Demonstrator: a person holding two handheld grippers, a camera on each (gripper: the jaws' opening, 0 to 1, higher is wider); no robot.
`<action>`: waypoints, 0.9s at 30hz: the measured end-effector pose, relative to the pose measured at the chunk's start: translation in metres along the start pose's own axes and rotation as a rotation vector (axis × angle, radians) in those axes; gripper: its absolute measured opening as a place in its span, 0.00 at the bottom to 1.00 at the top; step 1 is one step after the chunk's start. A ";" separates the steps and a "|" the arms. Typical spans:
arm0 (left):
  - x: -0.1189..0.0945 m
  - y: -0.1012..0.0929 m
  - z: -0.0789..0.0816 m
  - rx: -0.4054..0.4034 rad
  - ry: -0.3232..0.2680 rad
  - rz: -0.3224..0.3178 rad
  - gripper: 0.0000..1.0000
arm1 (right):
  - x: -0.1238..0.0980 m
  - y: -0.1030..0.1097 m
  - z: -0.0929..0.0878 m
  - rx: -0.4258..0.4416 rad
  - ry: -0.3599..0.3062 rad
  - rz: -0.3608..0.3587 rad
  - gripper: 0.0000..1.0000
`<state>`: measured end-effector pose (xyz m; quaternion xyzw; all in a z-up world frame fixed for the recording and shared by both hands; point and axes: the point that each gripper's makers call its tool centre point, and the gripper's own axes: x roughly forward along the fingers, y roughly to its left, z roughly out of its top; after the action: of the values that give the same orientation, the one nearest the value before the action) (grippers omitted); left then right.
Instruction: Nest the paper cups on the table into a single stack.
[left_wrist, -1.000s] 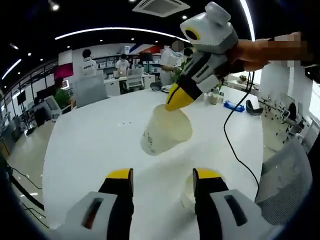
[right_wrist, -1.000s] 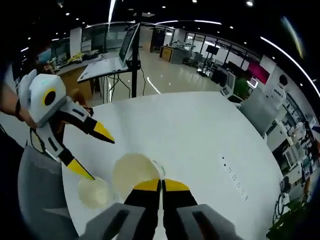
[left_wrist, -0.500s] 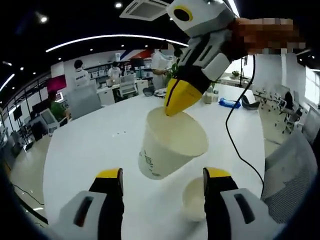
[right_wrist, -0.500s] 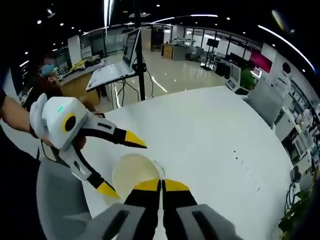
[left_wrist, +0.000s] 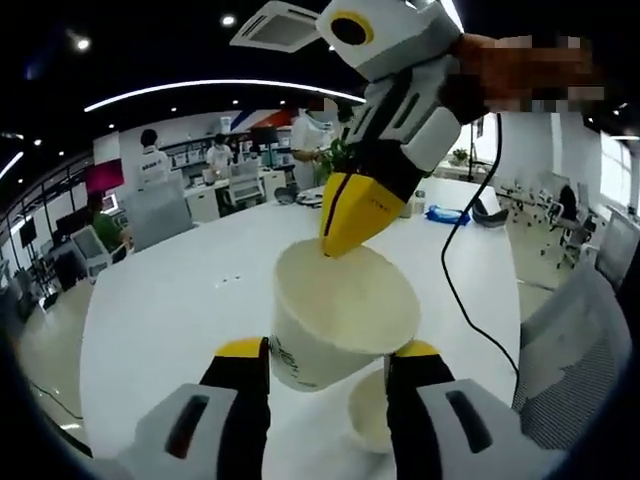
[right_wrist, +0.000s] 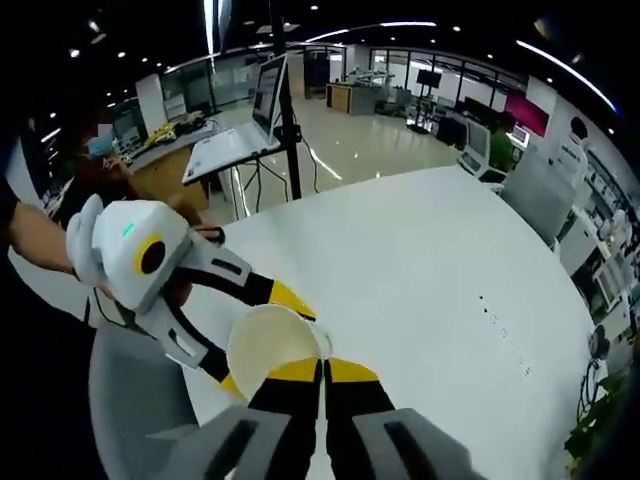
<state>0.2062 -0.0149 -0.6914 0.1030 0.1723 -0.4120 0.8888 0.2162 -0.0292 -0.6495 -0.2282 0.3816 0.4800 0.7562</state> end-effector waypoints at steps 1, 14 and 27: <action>-0.001 -0.002 0.000 -0.001 -0.002 -0.006 0.43 | 0.000 0.001 0.000 -0.003 0.003 0.000 0.00; -0.015 -0.014 0.003 -0.008 -0.005 -0.038 0.38 | -0.004 0.013 -0.002 0.014 0.007 0.014 0.00; -0.029 -0.029 -0.007 -0.048 0.018 -0.075 0.36 | -0.003 0.031 0.000 0.005 0.012 0.035 0.00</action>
<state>0.1652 -0.0109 -0.6880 0.0789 0.1939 -0.4399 0.8733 0.1876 -0.0170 -0.6467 -0.2224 0.3910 0.4911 0.7460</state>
